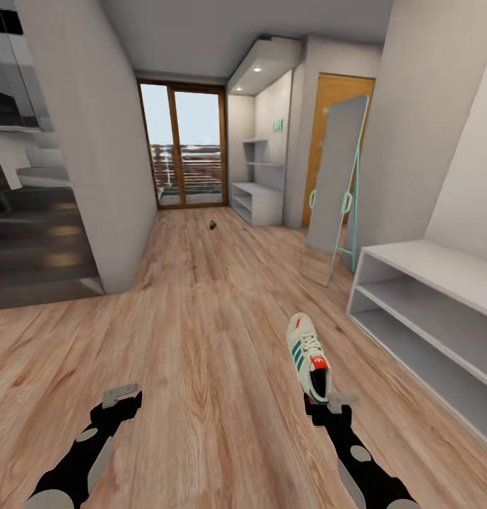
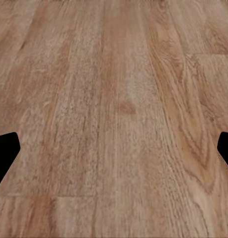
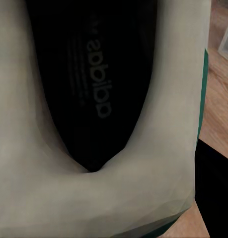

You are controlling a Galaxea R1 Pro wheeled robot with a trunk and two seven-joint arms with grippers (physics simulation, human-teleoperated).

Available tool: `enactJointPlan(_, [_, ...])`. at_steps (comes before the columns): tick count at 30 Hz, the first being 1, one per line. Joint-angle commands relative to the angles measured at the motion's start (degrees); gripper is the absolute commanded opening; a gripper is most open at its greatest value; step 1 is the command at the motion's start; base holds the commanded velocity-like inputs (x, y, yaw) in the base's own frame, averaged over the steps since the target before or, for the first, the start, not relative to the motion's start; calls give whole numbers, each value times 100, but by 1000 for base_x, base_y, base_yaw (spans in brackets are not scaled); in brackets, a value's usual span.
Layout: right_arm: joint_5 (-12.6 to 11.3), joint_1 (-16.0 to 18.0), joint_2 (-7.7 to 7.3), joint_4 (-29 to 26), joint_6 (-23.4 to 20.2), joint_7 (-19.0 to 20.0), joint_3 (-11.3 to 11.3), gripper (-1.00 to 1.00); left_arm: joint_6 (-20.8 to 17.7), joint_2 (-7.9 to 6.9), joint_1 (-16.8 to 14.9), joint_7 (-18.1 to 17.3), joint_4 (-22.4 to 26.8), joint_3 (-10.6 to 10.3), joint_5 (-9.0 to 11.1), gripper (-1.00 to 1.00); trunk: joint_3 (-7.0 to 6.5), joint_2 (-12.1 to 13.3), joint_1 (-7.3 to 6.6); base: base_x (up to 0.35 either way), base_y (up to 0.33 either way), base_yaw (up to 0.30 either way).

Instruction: Pick up the two gym shoes and the two sandals from the corridor floor and place them onto the hallstand (shoe rack) in the corridor, making sure they are on the rack and not on the floor. Arrange them so the two gym shoes are next to each other and the two sandals are next to each other.

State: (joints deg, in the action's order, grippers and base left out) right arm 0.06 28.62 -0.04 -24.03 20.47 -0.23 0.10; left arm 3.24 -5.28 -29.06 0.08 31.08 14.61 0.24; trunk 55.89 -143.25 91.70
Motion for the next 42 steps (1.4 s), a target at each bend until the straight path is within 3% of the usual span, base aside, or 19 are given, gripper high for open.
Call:
enactJointPlan(1, [2,3,-2,2,18,-2,1,-100,19,1,-4,1,-5,7,2,100,5,-2,2,346,0,13])
enactJointPlan(42, [21,3,4,0,28,-3,1,-100,19,19,-4,-1,-49,-2,2,100,-77,-2,2,346,-32,12])
